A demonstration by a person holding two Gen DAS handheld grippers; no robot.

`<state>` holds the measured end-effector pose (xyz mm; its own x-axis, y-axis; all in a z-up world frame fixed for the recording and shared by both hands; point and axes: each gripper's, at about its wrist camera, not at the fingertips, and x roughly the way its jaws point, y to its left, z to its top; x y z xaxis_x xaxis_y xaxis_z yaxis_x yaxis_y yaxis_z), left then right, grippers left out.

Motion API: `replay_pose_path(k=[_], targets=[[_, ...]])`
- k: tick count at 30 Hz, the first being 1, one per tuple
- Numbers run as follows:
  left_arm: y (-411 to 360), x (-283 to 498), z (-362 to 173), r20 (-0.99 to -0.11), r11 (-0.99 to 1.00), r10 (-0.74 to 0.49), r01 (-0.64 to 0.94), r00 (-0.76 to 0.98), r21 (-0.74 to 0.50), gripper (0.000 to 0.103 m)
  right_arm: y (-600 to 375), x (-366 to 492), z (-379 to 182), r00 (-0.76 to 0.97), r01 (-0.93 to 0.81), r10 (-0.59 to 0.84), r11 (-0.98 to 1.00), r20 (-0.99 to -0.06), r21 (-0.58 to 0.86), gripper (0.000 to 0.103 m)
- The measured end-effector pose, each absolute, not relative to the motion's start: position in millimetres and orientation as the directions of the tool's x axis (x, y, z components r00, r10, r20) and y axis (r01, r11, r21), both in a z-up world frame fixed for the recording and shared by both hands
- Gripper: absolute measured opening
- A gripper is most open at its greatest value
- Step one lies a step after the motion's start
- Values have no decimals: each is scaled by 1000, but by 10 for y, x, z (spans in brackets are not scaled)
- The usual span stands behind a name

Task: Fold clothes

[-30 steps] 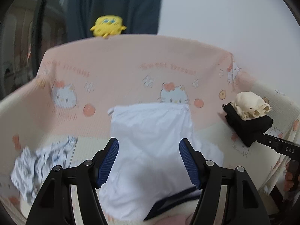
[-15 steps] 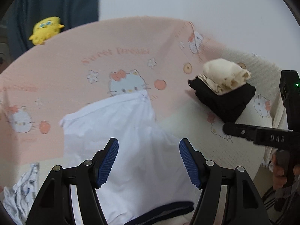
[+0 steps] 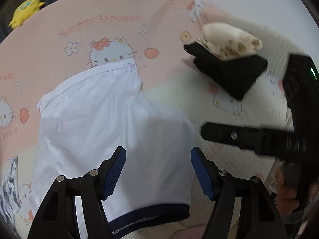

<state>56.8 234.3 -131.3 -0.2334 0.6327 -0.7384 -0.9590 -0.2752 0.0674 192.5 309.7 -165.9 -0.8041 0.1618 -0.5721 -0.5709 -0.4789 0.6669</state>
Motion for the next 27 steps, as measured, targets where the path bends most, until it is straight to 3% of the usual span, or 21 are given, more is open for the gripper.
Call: replay_pose_path(k=[4,10,13,15,18,19,21,24,27], targets=[[2366,607,-1457,-749,-267,617,-959,-242,90,65,3150,1928,-1851,-834,-537,113,-388,-539,749,68],[2474,584,-1573,-751,-247,621,-966,-222,81,65,3336,1944,-2076,-878,-478,96,-219,-469,850,53],[2523,611,-1580,-742,-233,632,-968,-222,90,65,3425,1892,-2178,-868,-496,87,-172,-488,851,41],[2550,634,-1587,-737,-217,640,-971,-220,102,65,3455,1856,-2236,-880,-475,76,-147,-469,868,25],[2579,633,-1626,-735,-207,642,-972,-219,109,65,3494,1799,-2307,-895,-446,62,-115,-442,887,13],[2577,615,-1644,-740,-215,635,-971,-221,105,62,3496,1771,-2298,-900,-436,57,-117,-432,892,12],[2572,581,-1680,-750,-231,623,-968,-225,98,44,3492,1699,-2249,-916,-400,42,-133,-398,907,9],[2483,446,-1703,-748,-298,621,-953,-234,51,35,3482,1549,-2106,-934,-351,4,-185,-357,918,9],[2383,222,-1757,-761,-374,603,-927,-238,-6,28,3442,1328,-1972,-920,-368,-33,-261,-390,892,9]])
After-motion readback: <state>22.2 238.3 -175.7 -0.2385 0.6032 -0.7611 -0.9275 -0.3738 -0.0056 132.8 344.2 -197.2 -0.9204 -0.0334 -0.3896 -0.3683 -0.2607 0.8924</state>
